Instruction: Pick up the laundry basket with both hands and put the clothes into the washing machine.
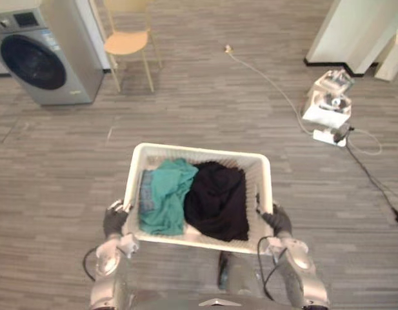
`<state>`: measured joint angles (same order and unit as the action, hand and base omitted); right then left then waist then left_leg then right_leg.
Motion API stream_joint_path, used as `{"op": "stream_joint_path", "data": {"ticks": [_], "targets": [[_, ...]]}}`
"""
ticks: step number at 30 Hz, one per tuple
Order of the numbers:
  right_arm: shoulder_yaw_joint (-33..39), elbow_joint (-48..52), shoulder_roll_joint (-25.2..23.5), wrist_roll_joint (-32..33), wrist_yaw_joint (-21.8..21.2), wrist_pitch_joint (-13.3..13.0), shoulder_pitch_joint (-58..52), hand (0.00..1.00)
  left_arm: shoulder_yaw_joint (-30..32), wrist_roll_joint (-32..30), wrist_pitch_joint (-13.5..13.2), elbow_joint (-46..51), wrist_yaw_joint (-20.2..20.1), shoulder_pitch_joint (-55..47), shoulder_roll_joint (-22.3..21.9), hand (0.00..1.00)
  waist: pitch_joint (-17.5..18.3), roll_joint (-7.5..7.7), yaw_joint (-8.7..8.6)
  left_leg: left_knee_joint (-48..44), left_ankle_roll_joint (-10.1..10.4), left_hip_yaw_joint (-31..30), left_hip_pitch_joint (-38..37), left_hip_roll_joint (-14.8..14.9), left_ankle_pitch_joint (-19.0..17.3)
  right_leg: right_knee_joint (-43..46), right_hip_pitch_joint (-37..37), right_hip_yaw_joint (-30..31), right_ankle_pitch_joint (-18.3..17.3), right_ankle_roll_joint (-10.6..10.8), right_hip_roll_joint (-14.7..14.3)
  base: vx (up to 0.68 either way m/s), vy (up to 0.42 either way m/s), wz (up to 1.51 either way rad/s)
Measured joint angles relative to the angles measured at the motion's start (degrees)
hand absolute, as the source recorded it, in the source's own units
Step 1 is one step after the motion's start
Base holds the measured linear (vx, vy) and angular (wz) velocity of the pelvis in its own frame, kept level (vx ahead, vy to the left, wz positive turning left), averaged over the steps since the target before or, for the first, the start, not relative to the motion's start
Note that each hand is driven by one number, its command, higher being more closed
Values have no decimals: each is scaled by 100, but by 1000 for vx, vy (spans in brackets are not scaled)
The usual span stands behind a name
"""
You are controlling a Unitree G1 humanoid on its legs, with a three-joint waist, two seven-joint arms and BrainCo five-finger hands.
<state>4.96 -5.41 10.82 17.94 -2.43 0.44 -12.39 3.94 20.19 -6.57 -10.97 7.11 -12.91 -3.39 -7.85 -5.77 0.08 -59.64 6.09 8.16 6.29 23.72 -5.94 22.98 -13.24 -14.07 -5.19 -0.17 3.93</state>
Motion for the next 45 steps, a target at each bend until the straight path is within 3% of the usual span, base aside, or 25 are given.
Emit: {"op": "stream_joint_path", "data": {"ticks": [3,6,8,9,10,11,12,14,15,16,18,19,20,23,25,27,28,30,32,33,35,37,39,43,45], "targets": [[1,217,-20,18,26,-2,-153,100,-6,1,-10,6,-56,-28,38,100,-63,84,-6,-793,-377,680,593,-167,-394,-817,1035,110,-89,-64,-183,496,-74,-21],[21,405,-21,19,41,-18,-147,100,47,0,-28,37,-142,24,47,100,-88,78,12,918,-337,904,1203,-741,-756,-1398,1577,155,-172,38,-168,394,45,-6],[17,423,-23,19,36,-18,-156,100,50,-5,-27,78,-152,11,41,100,-84,59,91,3092,-220,959,1231,-1120,-461,-1624,1867,152,-277,236,-115,503,193,-14],[16,418,-25,18,34,-16,-164,100,47,-10,-27,118,-155,-8,38,100,-69,28,130,4003,-286,937,1131,-1241,221,-1682,2021,199,-404,436,-135,460,209,-21],[14,417,-23,11,34,-14,-163,100,43,-13,-25,123,-156,-23,40,100,-61,45,184,4002,-416,940,1056,-1282,509,-1670,2079,285,-492,491,-109,484,209,-24],[-38,420,-113,8,34,-15,-154,100,105,-12,-27,129,-146,-7,69,100,-44,207,196,3642,-725,961,1107,-1423,253,-1617,2178,388,-655,595,27,408,153,-18],[-55,419,-132,8,34,-15,-150,100,147,-12,-28,138,-149,9,92,100,-31,288,172,3474,-833,970,1159,-1457,96,-1474,2169,396,-691,666,106,504,176,-9],[-166,370,-231,7,35,-12,-7,100,295,-11,-16,129,-109,78,201,100,-63,501,172,3176,-955,1116,1146,-1459,-361,505,1254,537,-778,974,393,455,176,-11],[-166,359,-270,7,34,-11,9,100,284,-12,-14,134,-107,82,248,100,-74,527,164,3141,-970,1109,1092,-1445,-443,1142,976,599,-625,1225,431,503,154,1],[-174,215,-381,7,24,-11,74,100,276,-12,-5,142,-105,87,402,100,-118,598,146,3098,-1007,1090,888,-1398,-581,2275,566,715,-338,1711,468,491,81,11],[-224,-46,-468,7,3,-8,138,100,274,-11,10,151,-69,47,531,100,-154,634,166,3111,-965,1062,397,-1273,-809,3406,268,489,-356,1590,468,394,22,5],[-264,-71,-486,7,3,-8,127,100,273,-10,10,184,-1,-2,543,100,-154,638,165,3211,-912,1049,151,-1242,-894,3583,170,317,-433,1351,481,288,-17,-1],[-264,-68,-537,6,-2,-9,129,100,276,-7,10,307,27,-78,562,100,-154,655,159,3422,-840,1040,-91,-1242,-939,3484,-24,152,-597,983,474,342,-53,8],[-190,-19,-565,7,-10,-10,124,100,245,-8,-3,406,9,-93,550,100,-136,774,45,3602,-679,766,-318,-1239,-1136,2123,-503,68,-748,594,328,326,-134,32],[-126,-19,-560,7,-15,-10,58,100,209,-7,15,328,-28,-92,525,100,-144,791,-50,3610,-544,590,-430,-1236,-1261,570,-572,339,-452,491,171,396,-255,58],[-138,0,-586,11,-14,-10,-186,100,196,-15,41,300,-97,-98,532,100,-120,977,-111,3570,-187,260,-594,-1392,-1507,-1225,-432,824,379,602,118,422,-301,80],[-128,2,-573,13,-9,-10,-247,100,172,-18,47,246,-127,-80,544,100,-104,1033,-152,3503,-113,119,-640,-1423,-1624,-1144,-371,959,795,657,127,415,-331,100],[32,22,-397,-1,-2,0,-375,100,-61,-27,118,65,-135,-146,307,100,-117,520,-164,3148,-77,-201,-679,-1102,-1556,-448,-372,711,378,451,-84,433,-277,74],[58,219,-292,1,0,6,-514,100,-72,-38,121,115,-139,-161,155,100,-204,319,-204,1872,-58,-213,-154,-814,-1184,-263,-139,432,136,330,-102,404,-208,55],[102,498,-296,10,9,6,-737,100,-91,-50,119,122,-140,-172,76,100,-263,314,-177,541,121,-11,400,-436,-569,-163,176,228,-74,259,-76,369,-166,55],[170,980,-336,29,55,-1,-1014,100,-220,-15,113,174,-155,-145,155,100,-274,328,-159,-390,-157,792,794,22,-564,-305,601,43,-225,214,-8,320,-85,48],[334,1391,-428,195,103,-64,-1220,100,-357,-16,44,382,-233,-30,171,100,-280,358,-209,-45,-592,1451,1136,149,-838,-559,926,-224,-385,219,113,343,-11,74],[403,1390,-442,251,148,-122,-1135,100,-437,-17,-67,385,-255,95,225,100,-267,382,-159,757,-612,1504,1369,93,-924,-620,940,-267,-444,280,167,249,90,38],[343,939,-446,247,145,-126,-826,100,-368,-18,-52,256,-225,170,290,100,-245,541,-146,3238,-194,412,1569,-32,-538,-585,980,-45,-659,647,425,251,237,-17],[314,590,-375,245,130,-118,-746,100,-376,-17,0,60,-207,129,293,100,-208,543,-145,3840,295,116,1317,-133,81,-592,1155,261,-771,1152,731,467,596,-51]]}}
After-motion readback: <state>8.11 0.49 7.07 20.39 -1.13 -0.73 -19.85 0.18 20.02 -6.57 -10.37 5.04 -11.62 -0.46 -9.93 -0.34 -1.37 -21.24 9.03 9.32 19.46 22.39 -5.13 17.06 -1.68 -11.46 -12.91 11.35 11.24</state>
